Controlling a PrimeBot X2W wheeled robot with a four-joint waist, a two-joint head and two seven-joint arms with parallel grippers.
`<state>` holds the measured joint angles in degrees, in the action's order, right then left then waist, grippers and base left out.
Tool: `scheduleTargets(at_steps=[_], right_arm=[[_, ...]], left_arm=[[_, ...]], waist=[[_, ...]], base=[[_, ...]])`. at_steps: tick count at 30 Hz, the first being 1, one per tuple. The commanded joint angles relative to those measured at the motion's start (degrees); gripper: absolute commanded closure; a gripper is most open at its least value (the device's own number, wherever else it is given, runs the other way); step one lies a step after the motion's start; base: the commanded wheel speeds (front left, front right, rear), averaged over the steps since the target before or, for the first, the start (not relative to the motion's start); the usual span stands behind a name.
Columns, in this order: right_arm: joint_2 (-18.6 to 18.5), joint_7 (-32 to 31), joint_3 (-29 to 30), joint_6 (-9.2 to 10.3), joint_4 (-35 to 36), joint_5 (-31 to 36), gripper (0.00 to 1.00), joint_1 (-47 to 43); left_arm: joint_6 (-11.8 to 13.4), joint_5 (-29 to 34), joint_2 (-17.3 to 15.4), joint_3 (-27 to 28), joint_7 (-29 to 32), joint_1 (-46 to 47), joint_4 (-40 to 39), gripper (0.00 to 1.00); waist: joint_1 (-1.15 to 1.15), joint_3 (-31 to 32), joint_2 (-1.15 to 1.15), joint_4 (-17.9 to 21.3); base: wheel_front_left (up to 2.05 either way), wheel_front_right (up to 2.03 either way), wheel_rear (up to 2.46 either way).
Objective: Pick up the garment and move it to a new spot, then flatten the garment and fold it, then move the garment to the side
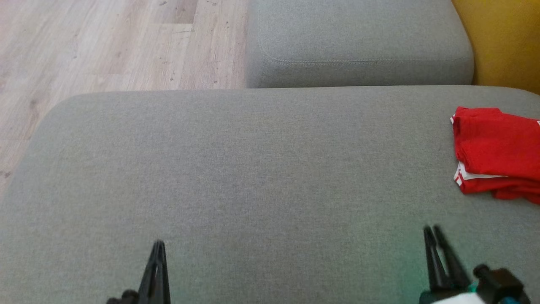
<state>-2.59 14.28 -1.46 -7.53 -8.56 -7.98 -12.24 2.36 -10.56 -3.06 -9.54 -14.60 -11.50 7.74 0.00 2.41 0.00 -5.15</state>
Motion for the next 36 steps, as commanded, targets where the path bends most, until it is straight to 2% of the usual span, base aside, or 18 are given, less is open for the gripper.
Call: scheduleTargets(at_steps=[1, 36], right_arm=[[-0.01, -0.06, -0.03, 0.0, 0.05, -0.58, 1.0, 0.03], [-1.1, -4.66, 0.82, 0.01, -1.43, -24.66, 1.0, 5.03]], left_arm=[[-0.05, -0.57, -0.01, 0.02, 0.06, 0.01, -0.07, 1.0], [-2.74, -24.16, -1.15, 2.82, 4.56, 4.88, 1.82, 1.0]], waist=[[0.0, -0.02, 0.0, 0.04], [0.0, -0.72, 0.0, 1.44]], base=[[0.0, 0.0, 0.0], [0.0, 0.0, 0.0]])
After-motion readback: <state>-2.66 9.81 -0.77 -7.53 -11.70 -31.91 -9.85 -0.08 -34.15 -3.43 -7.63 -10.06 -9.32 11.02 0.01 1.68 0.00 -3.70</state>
